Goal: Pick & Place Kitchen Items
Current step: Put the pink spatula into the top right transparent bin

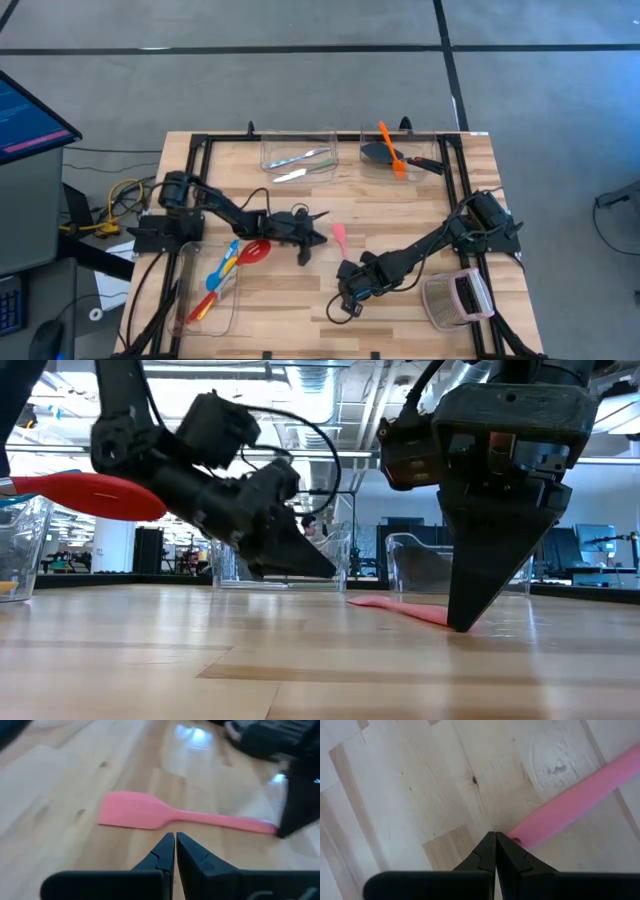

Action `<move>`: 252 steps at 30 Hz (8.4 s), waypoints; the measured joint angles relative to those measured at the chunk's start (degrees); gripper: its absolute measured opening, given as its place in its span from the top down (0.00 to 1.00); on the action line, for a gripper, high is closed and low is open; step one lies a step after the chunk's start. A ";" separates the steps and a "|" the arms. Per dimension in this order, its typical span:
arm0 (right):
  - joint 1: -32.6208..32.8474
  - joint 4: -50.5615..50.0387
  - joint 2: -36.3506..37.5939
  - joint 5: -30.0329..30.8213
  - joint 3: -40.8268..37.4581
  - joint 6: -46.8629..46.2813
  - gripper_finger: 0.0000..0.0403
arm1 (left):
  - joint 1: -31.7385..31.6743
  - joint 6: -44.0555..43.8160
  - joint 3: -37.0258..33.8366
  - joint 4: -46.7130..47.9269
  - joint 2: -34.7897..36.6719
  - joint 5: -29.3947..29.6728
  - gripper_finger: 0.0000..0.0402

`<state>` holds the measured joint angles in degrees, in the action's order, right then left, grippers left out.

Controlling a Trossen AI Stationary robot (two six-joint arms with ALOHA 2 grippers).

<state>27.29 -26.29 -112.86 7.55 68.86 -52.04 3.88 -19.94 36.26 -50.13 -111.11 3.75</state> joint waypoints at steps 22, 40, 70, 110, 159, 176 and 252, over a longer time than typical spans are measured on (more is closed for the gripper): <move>-10.97 -7.89 2.78 13.71 3.06 13.69 1.00 | -3.96 0.07 0.86 -1.39 -0.68 -2.13 0.98; -15.09 -0.06 0.23 1.99 1.33 19.20 1.00 | -4.73 0.17 -0.65 -1.41 -0.66 -1.25 0.98; -14.95 -4.54 -1.60 4.57 1.29 18.39 1.00 | -4.72 0.00 -0.67 -1.41 -0.66 -1.40 0.98; -13.44 -20.00 -1.96 12.89 5.03 14.48 1.00 | -4.70 0.00 -0.67 -1.41 -0.64 -1.45 0.98; -25.38 16.05 36.32 1.57 -32.40 25.16 1.00 | -3.59 15.05 3.13 -0.50 -0.61 0.45 0.98; -30.03 16.11 35.82 -10.55 -34.40 26.54 1.00 | -6.85 13.46 7.72 -1.51 -1.44 -6.21 0.98; -36.83 17.82 34.03 -16.72 -34.32 22.11 1.00 | -10.19 8.48 27.55 29.05 -14.29 -8.09 1.00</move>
<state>-9.54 -8.47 -78.83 -9.17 34.54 -29.93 -6.31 -11.47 63.81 -21.08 -125.40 -4.34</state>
